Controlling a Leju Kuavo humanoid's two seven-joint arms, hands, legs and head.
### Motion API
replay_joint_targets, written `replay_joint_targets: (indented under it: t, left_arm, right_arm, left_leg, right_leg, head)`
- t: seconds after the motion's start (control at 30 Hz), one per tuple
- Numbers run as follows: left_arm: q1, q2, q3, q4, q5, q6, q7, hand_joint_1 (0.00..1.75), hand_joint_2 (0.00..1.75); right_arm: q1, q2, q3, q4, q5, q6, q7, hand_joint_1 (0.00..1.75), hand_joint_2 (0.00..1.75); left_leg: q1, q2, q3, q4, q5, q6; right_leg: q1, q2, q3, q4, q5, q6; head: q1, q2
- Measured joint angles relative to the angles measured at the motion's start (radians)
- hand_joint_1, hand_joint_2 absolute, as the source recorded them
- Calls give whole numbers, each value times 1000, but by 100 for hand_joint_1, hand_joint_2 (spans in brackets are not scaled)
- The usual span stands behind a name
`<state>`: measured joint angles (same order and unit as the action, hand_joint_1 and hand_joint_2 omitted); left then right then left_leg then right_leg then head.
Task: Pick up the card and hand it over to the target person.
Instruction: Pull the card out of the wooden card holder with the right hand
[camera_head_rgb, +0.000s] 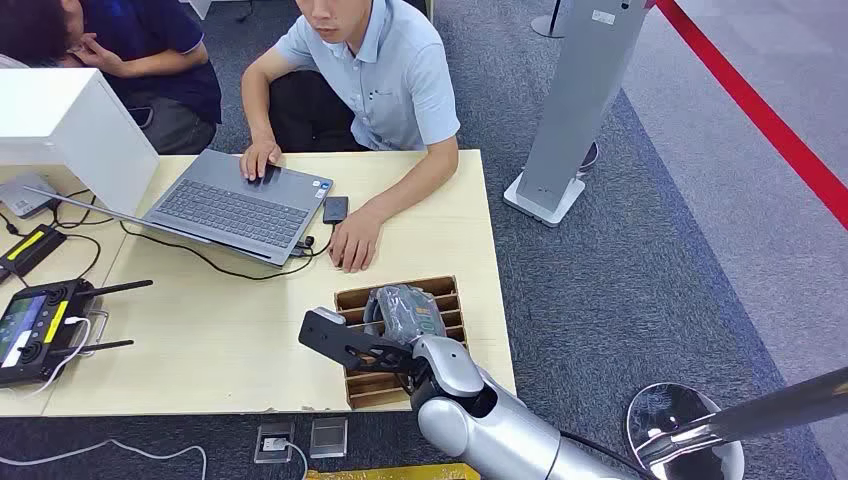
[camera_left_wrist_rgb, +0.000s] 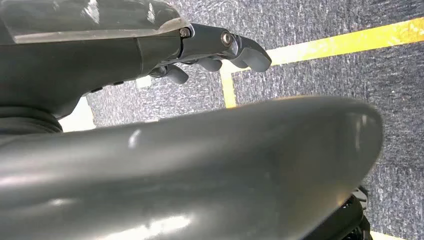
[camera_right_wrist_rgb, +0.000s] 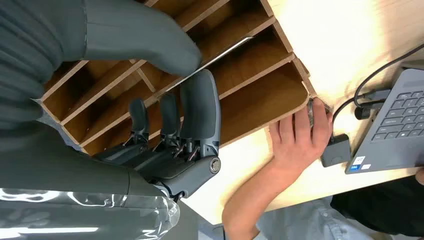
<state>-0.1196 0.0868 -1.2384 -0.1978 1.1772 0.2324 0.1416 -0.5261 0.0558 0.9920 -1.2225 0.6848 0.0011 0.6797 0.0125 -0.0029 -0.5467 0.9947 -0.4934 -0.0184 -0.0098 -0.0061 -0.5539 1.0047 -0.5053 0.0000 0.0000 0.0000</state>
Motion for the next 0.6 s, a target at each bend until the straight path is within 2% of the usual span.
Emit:
replay_joint_targets:
  t: [0.2,0.27,0.33,0.5,0.57,0.6]
  left_arm:
    - [0,0,-2,1,-1,-1,2,0,0]
    - [0,0,-2,1,-2,0,2,0,0]
    - [0,0,-3,1,-2,0,3,0,0]
    - [0,-1,-2,1,-1,1,5,0,0]
    - [0,-1,-1,1,0,1,5,0,0]
    - [0,-1,-1,1,1,1,5,0,0]
  right_arm:
    - [-2,4,3,12,-9,5,-4,105,175]
    - [-2,5,4,16,-11,6,-5,109,175]
    - [-3,5,6,17,-13,7,-6,120,175]
    - [-1,7,7,15,-15,7,-7,164,175]
    - [-1,8,7,15,-15,7,-8,175,175]
    - [-1,8,7,14,-16,7,-8,175,175]
  left_leg:
    - [0,0,0,0,0,0]
    - [0,0,0,0,0,0]
    - [0,0,0,0,-1,0]
    - [0,0,0,0,0,0]
    - [0,0,0,0,0,0]
    - [0,0,0,0,0,0]
  right_leg:
    - [0,0,0,0,0,0]
    - [0,0,0,0,0,0]
    - [0,0,0,0,-1,0]
    - [0,0,0,0,0,0]
    - [0,0,0,0,0,0]
    - [0,0,0,0,0,0]
  head:
    - [0,0]
    - [0,0]
    - [0,0]
    - [0,0]
    - [0,0]
    - [0,0]
